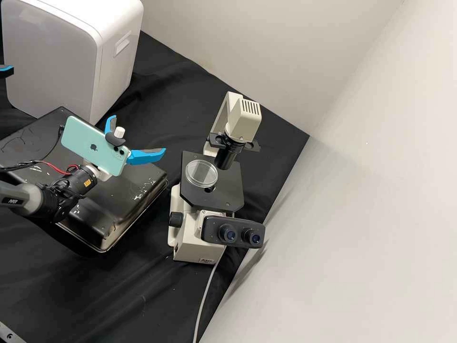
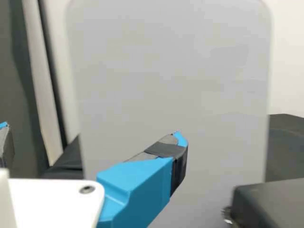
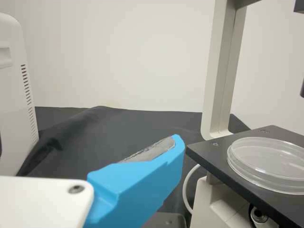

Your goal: Place the petri dish on the bench

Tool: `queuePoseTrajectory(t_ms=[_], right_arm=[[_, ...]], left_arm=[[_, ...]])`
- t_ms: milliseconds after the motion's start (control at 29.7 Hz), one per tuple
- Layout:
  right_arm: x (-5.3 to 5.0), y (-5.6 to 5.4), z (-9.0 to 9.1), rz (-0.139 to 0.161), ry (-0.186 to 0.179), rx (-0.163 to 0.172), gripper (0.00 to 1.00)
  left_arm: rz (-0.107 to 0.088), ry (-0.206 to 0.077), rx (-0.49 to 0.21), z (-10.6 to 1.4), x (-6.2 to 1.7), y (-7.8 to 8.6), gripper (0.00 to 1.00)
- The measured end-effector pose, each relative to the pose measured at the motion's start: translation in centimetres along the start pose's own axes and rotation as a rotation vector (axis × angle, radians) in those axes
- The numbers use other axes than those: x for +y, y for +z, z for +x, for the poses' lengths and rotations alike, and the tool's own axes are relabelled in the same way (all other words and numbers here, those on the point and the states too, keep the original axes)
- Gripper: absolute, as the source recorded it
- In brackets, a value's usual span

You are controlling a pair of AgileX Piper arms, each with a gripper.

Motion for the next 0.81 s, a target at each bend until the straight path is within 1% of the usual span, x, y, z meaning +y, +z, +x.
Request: queuePoseTrajectory(t_ms=[34, 67, 101, 168, 202, 236, 337, 404, 438, 505, 572, 639, 774, 808], right_arm=[[0.0, 0.0, 0.0, 0.0, 0.0, 0.0, 1.0], [0.0, 0.0, 0.0, 0.0, 0.0, 0.0, 1.0], [0.0, 0.0, 0.0, 0.0, 0.0, 0.0, 1.0], [0.0, 0.0, 0.0, 0.0, 0.0, 0.0, 1.0], [0.0, 0.0, 0.0, 0.0, 0.0, 0.0, 1.0], [0.0, 0.0, 0.0, 0.0, 0.0, 0.0, 1.0], [0.0, 0.0, 0.0, 0.0, 0.0, 0.0, 1.0], [0.0, 0.0, 0.0, 0.0, 0.0, 0.0, 1.0], [0.0, 0.0, 0.0, 0.0, 0.0, 0.0, 1.0], [0.0, 0.0, 0.0, 0.0, 0.0, 0.0, 1.0], [0.0, 0.0, 0.0, 0.0, 0.0, 0.0, 1.0], [0.0, 0.0, 0.0, 0.0, 0.0, 0.0, 1.0], [0.0, 0.0, 0.0, 0.0, 0.0, 0.0, 1.0], [0.0, 0.0, 0.0, 0.0, 0.0, 0.0, 1.0]], left_arm=[[-0.001, 0.001, -0.004, -0.1, -0.05, 0.1, 1.0], [-0.001, -0.001, -0.01, -0.3, -0.29, 0.3, 1.0], [-0.003, 0.012, -0.012, -0.4, -0.32, 0.4, 1.0], [-0.005, 0.016, -0.019, -0.8, -0.7, 0.6, 1.0], [-0.004, 0.014, -0.024, -1.0, -0.89, 0.7, 1.0], [-0.006, 0.02, -0.03, -1.3, -1.04, 0.8, 1.0], [-0.014, 0.016, -0.047, -2.1, -1.54, 1.1, 1.0], [-0.025, 0.002, -0.06, -2.7, -1.8, 1.4, 1.0], [-0.024, -0.006, -0.062, -3.0, -1.93, 1.4, 1.0], [-0.038, -0.016, -0.075, -3.9, -2.0, 1.6, 1.0], [-0.054, -0.017, -0.087, -4.6, -1.89, 1.6, 1.0], [-0.064, -0.02, -0.098, -5.4, -1.84, 1.7, 1.0], [-0.065, -0.008, -0.125, -6.6, -1.42, 1.7, 1.0], [-0.065, -0.009, -0.126, -6.8, -1.43, 1.7, 1.0]])
